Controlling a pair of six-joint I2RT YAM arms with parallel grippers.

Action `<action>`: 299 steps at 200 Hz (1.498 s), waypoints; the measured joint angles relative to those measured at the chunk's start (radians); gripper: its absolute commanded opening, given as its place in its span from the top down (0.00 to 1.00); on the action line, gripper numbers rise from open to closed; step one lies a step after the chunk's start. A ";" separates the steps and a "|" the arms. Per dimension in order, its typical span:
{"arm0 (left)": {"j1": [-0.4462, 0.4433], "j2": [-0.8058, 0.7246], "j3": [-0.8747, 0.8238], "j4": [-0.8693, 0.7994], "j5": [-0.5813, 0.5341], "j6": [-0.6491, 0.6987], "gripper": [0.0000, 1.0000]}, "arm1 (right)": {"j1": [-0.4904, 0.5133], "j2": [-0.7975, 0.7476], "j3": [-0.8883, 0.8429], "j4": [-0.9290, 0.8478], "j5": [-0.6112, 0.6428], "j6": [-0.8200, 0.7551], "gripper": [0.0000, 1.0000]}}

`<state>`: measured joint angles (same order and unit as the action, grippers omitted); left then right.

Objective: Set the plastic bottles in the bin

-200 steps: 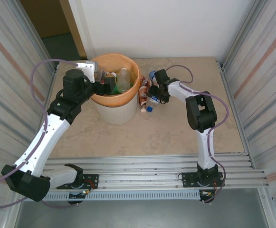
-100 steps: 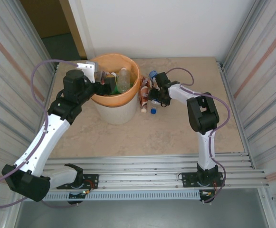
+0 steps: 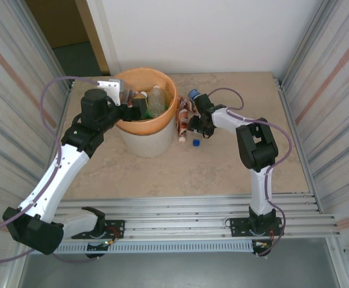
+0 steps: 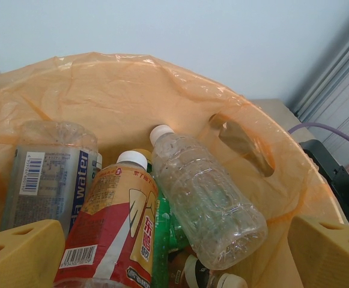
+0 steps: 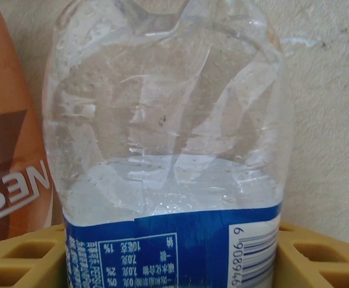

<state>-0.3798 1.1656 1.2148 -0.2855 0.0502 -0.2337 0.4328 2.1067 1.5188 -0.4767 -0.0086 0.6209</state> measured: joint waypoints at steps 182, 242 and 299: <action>-0.047 0.000 0.008 0.032 0.120 -0.027 0.09 | 0.108 -0.708 -0.336 0.198 0.091 -0.147 0.70; -0.103 0.013 0.038 0.130 0.276 -0.071 0.09 | 0.248 -0.852 -0.349 0.319 0.092 -0.288 0.69; -0.160 0.086 0.082 0.206 0.404 -0.109 0.10 | 0.338 -0.871 -0.349 0.400 0.091 -0.404 0.68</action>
<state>-0.5396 1.2518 1.2964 -0.0799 0.4538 -0.3424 0.7704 1.2354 1.1702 -0.0769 0.0826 0.2165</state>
